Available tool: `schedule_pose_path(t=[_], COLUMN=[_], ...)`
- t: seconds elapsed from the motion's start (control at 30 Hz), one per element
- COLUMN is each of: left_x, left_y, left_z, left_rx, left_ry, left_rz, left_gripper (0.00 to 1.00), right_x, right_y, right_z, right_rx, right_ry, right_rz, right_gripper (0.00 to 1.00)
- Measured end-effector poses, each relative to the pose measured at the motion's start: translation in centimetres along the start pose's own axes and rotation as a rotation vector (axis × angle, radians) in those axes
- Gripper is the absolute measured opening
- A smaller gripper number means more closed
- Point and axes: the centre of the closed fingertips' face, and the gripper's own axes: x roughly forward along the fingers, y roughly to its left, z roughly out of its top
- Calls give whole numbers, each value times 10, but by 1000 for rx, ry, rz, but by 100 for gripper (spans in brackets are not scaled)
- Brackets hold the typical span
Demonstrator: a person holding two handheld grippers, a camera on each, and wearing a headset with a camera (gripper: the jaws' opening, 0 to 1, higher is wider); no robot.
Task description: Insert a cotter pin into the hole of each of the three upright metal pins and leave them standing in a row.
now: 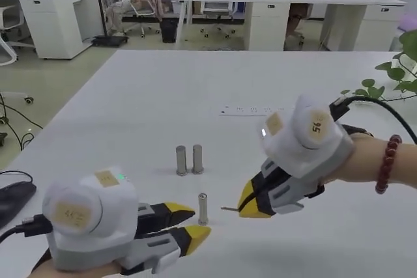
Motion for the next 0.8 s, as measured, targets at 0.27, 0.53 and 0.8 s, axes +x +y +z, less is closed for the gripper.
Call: schedule_pose_path(t=[0.27, 0.53, 0.8], left_x=[9, 24, 37], left_y=[17, 34, 44], left_z=[-5, -7, -14], left_rx=[-5, -12, -17], left_ry=[16, 29, 56], left_rz=[54, 99, 118], left_gripper=[19, 19, 20], right_x=[9, 17, 23], right_y=[-12, -18, -28], right_z=[-5, -9, -12], right_rx=[13, 13, 26], right_ry=[22, 52, 64], right_rz=[-22, -10, -17], right_gripper=[3, 3, 3])
